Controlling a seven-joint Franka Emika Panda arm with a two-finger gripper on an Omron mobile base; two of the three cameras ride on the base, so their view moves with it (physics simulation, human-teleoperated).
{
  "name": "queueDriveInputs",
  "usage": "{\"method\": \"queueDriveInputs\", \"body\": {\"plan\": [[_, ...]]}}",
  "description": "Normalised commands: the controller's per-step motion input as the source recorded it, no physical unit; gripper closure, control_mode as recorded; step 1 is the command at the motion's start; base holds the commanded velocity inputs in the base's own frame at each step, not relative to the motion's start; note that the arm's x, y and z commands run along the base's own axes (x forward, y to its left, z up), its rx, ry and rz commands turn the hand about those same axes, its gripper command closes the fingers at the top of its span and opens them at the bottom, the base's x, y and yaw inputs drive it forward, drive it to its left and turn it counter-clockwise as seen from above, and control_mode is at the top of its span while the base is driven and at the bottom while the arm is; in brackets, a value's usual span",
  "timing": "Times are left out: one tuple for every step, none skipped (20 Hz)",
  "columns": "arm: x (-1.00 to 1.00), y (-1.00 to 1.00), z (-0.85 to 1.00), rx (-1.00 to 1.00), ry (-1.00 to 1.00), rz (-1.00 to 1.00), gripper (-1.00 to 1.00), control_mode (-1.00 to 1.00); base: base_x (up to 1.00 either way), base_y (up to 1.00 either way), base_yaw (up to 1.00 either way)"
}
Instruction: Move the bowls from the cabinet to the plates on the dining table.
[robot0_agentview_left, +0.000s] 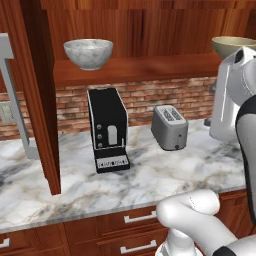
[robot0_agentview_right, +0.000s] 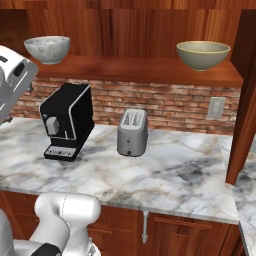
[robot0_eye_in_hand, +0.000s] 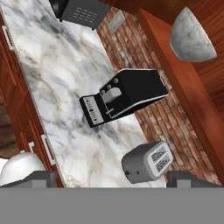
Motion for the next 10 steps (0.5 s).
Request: {"method": "queueDriveInputs", "body": {"plan": [[0.03, 0.08, 0.0, 0.0, -0.04, -0.07, -1.0, -1.0, 0.0, 0.0, 0.0], [0.0, 0.1, 0.0, 0.0, -0.04, -0.08, -1.0, -1.0, 0.0, 0.0, 0.0], [0.0, 0.13, 0.0, 0.0, -0.04, -0.09, -1.0, -1.0, 0.0, 0.0, 0.0], [0.0, 0.17, 0.0, 0.01, -0.05, -0.09, -1.0, -1.0, 0.0, 0.0, 0.0], [0.0, 0.18, 0.0, 0.03, -0.05, -0.1, -1.0, -1.0, 0.0, 0.0, 0.0], [0.0, 0.21, 0.0, 0.04, -0.05, -0.11, -1.0, -1.0, 0.0, 0.0, 0.0], [0.0, 0.23, 0.08, 0.04, -0.05, -0.12, -1.0, -1.0, 0.0, 0.0, 0.0], [0.0, 0.24, 0.16, 0.05, -0.05, -0.12, -1.0, -1.0, 0.0, 0.0, 0.0], [0.0, 0.26, 0.24, 0.04, -0.04, -0.13, -1.0, -1.0, 0.0, 0.0, 0.0], [0.0, 0.25, 0.26, 0.04, -0.04, -0.13, -1.0, -1.0, 0.0, 0.0, 0.0]]}}
